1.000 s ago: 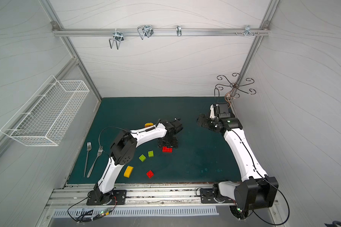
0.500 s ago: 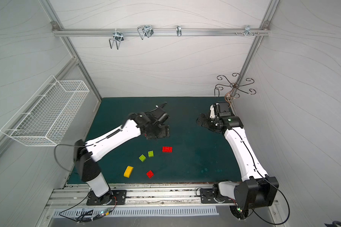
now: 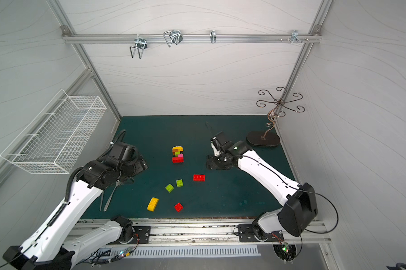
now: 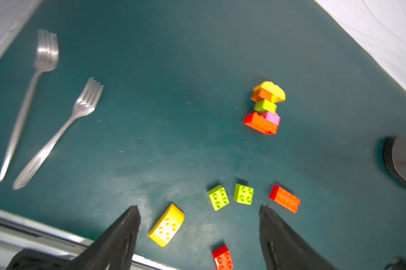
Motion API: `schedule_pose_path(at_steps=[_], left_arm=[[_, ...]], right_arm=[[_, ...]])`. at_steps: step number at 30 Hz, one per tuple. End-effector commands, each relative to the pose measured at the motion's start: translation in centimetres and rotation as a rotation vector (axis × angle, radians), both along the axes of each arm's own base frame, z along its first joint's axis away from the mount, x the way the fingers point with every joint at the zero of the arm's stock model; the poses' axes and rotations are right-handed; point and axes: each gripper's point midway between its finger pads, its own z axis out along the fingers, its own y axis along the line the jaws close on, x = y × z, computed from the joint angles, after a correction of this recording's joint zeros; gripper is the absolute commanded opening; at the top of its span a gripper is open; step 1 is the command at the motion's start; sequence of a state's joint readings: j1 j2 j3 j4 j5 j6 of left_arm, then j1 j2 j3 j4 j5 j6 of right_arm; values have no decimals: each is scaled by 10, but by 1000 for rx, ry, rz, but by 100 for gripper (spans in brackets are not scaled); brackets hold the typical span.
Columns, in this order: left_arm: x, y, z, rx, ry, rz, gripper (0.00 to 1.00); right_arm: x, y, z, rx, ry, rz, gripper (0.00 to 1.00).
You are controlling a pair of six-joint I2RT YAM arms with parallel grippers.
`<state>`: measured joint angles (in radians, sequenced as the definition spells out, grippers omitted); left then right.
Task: Assemble the letter s with lego
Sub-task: Pick up the lego brick from the center of the board.
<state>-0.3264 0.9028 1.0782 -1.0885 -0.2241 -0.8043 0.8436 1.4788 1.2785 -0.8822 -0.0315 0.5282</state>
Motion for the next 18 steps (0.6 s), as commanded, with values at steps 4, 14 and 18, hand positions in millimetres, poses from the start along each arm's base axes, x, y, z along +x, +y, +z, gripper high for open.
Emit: schedule_pose_path(at_steps=[4,14,18], left_arm=[[-15,20,-13,5,21,70,82],[-21,30,-16,14,19,84,82],[-21,31,-20,4,32,83,83]], right_arm=[[-40,77,-42,-141,79,108,60],[-29,124,-85,-259,114,84,56],[-19,126,-101,-293,137,60,56]])
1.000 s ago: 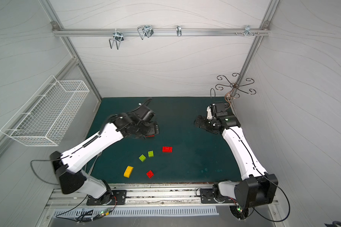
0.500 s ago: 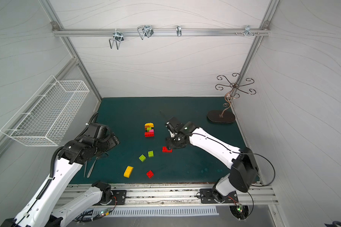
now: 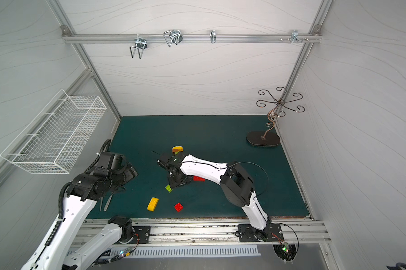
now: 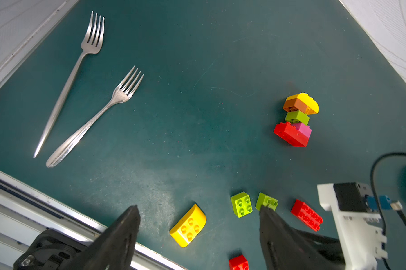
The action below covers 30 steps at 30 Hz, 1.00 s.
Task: Assemble the letter s with lego
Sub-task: Pick up the lego brick from the center of the board.
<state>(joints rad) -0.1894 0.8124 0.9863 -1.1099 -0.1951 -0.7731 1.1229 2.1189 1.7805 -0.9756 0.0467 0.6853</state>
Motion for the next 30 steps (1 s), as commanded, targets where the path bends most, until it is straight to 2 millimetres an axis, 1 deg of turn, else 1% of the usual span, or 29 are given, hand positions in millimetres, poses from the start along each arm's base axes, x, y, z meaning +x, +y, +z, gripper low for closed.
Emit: schedule_pose_path(at_steps=[1,7,11,14,21,23,25,27,28,30], left_arm=[[0,2,0,1,2,-11,83],[0,3,-3,-20,-2,-9,82],[0,3,-6,-30,5,-13,81],[1,3,-5,-32,6,-12,81],[1,4,-3,-40,-5,-5,81],[1,4,-4,-41,-2,-4,81],[0,4,-4,-39,-2,-5,81],[0,5,-4,-38,-3,-4,81],[0,5,-3,-36,-3,-3,81],[0,6,-2,-33,-8,-2,82]], right_arm=[[7,-13,-15,-81,23,-48,56],[15,-11,-28,-95,40,-75,55],[18,-5,-35,-81,53,-84,49],[18,-1,-40,-80,62,-83,48],[20,2,-44,-81,62,-81,48],[22,2,-44,-81,57,-84,43],[24,2,-42,-81,50,-87,34],[26,1,-36,-74,40,-91,18],[28,0,-29,-65,24,-94,13],[34,-7,-5,-50,-27,-103,10]])
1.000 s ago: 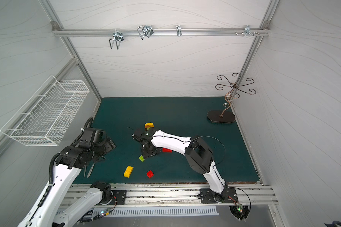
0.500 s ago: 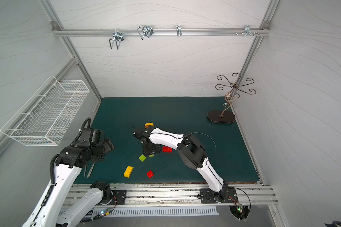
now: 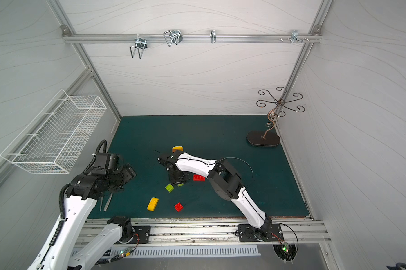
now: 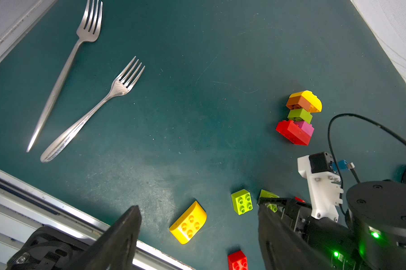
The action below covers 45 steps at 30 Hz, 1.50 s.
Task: Assemble the letter s with lego
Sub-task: Pick up the lego brick from the center of the board, then assemble the lego brick with the lego brick.
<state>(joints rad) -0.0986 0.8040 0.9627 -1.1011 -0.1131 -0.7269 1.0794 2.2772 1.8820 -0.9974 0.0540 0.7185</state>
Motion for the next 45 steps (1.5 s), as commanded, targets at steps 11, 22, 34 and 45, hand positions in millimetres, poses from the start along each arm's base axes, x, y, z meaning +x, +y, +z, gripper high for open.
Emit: schedule_pose_path(at_steps=[11,22,34,45], left_arm=[[10,-8,-13,-41,2,-21,80],[16,-15,-34,-74,37,-34,79],[16,-15,-34,-72,36,-36,79],[15,-14,-32,-69,30,-35,79]], right_arm=[[32,-117,71,5,-63,-281,12],[39,-118,35,8,25,-330,9],[37,-121,13,-23,69,-346,8],[33,-124,4,-45,91,-353,6]])
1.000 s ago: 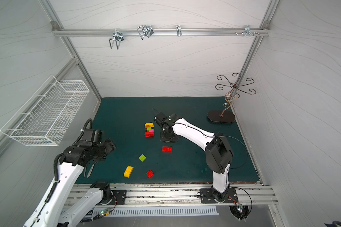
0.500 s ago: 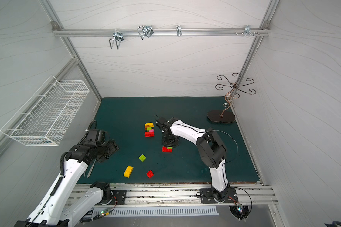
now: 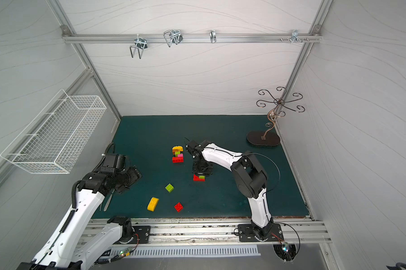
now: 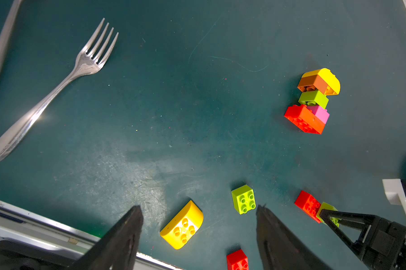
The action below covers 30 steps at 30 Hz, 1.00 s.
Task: Assemble the letter s with lego
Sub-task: Assemble the lego brick with the lego brick.
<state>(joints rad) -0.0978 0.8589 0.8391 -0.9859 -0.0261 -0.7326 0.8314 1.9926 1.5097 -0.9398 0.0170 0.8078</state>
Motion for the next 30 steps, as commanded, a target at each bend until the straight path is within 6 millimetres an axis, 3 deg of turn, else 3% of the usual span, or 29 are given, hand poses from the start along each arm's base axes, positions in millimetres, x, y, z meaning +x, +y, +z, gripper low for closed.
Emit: schedule_pose_path(at_steps=[1,13,21,30], left_arm=[[5,2,9,3,-40,2,79],[5,3,12,12,-43,4,79],[6,4,12,15,-43,4,79],[6,4,15,20,-48,4,79]], right_arm=[[-6,-8,-15,-37,44,-17,6],[-15,-10,-15,-44,65,7,1],[-16,-11,-28,-68,72,13,0],[-37,-14,-46,-95,84,14,0]])
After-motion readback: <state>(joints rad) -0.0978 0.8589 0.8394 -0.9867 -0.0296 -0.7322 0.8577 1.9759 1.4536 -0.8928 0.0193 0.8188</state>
